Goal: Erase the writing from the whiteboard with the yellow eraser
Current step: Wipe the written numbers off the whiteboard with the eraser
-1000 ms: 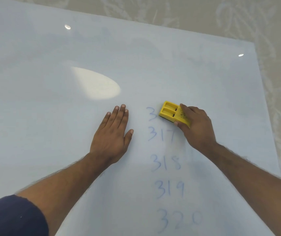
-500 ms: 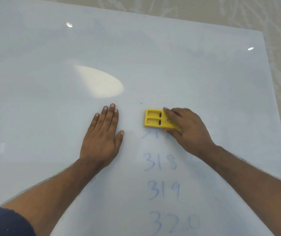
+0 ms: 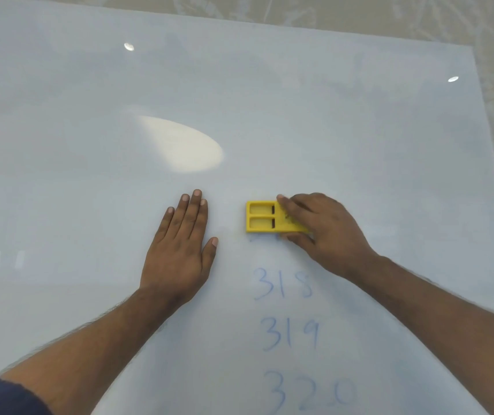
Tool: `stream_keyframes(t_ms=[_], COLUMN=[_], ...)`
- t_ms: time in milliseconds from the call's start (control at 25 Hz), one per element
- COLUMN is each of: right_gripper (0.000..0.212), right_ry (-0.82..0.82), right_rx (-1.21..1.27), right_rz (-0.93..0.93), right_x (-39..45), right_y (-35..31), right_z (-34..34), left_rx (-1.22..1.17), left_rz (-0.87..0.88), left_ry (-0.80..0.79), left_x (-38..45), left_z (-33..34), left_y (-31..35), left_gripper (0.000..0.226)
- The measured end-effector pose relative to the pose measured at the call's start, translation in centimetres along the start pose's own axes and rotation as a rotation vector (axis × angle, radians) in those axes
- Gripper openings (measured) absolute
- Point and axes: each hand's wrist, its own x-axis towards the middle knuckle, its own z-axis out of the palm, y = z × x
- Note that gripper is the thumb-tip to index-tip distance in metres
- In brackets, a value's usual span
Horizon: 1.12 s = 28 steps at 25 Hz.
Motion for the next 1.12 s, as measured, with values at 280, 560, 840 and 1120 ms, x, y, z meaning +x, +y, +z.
stream_keyframes(t_ms=[280, 560, 840, 1120], right_gripper=[0.061, 0.056, 0.061, 0.054], right_ry=[0.133, 0.013, 0.090, -0.065], right_rx=[0.045, 0.002, 0.021, 0.019], right_rz=[0.239, 0.002, 0.209, -0.001], right_x=[4.8, -3.5, -0.2, -8.0], right_y=[-2.2, -1.8, -2.4, -4.0], right_z=[2.0, 0.3, 1.1, 0.1], left_rx=[-0.011, -0.014, -0.025, -0.026], left_rz=[-0.019, -0.002, -0.032, -0.025], left_ry=[0.004, -0.022, -0.031, -0.038], left_x=[-1.4, -3.5, -5.1, -6.4], left_z=[0.1, -0.1, 0.1, 0.0], left_y=[0.5, 0.7, 1.4, 1.7], left_gripper=[0.065, 0.065, 0.065, 0.065])
